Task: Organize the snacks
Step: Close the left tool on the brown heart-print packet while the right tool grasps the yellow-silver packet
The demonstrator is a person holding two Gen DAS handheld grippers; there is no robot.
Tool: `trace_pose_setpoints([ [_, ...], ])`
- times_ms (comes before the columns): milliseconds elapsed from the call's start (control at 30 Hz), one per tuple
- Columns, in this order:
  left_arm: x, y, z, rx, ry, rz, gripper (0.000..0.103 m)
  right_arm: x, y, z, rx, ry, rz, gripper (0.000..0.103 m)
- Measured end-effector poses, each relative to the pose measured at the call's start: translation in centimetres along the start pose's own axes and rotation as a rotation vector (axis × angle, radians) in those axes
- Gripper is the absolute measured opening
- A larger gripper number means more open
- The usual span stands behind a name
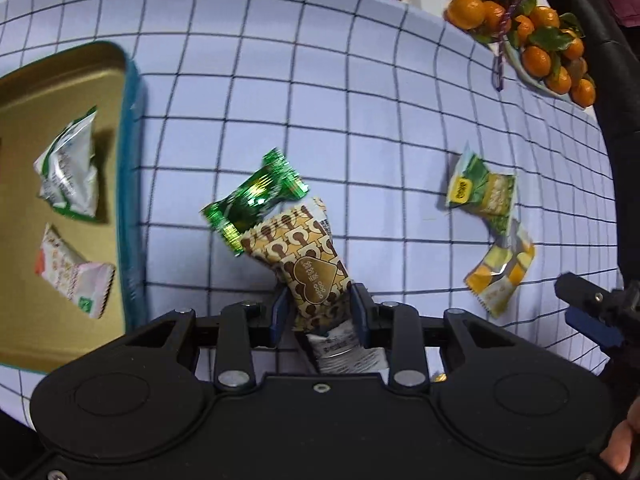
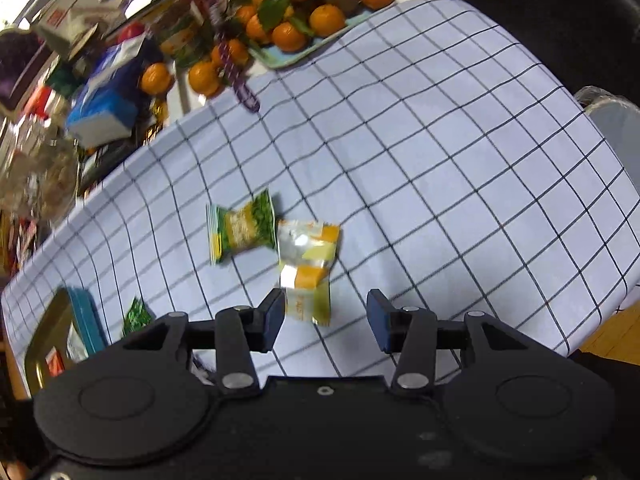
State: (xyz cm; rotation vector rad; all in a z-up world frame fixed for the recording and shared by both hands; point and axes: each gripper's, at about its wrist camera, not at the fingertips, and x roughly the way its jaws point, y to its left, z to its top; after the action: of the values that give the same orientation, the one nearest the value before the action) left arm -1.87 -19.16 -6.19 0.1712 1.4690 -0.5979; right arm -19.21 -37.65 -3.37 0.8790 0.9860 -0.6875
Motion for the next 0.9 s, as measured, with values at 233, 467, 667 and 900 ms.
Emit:
trace_pose_setpoints([
  [233,-0.5,-0.2,0.5,-0.008,-0.010,-0.050,0.041,2.2,0.9,0.8,0.058,-0.006,-0.005,0.049],
  [467,-1.7,1.1,1.1,-0.048,-0.030,-0.078,0.041,4.8,2.3,0.6,0.077,0.032,-0.066,0.049],
  [667,-1.8,1.4,1.0,-0.052,-0.040,-0.056,0.041,5.6,3.1,-0.4,0.009,0.011,-0.112,0.050],
  [900,-1.4,0.8,0.8,-0.026,-0.050,-0.035,0.041,5.7,3.8,-1.2,-0.047,-0.039,-0.141,0.056],
])
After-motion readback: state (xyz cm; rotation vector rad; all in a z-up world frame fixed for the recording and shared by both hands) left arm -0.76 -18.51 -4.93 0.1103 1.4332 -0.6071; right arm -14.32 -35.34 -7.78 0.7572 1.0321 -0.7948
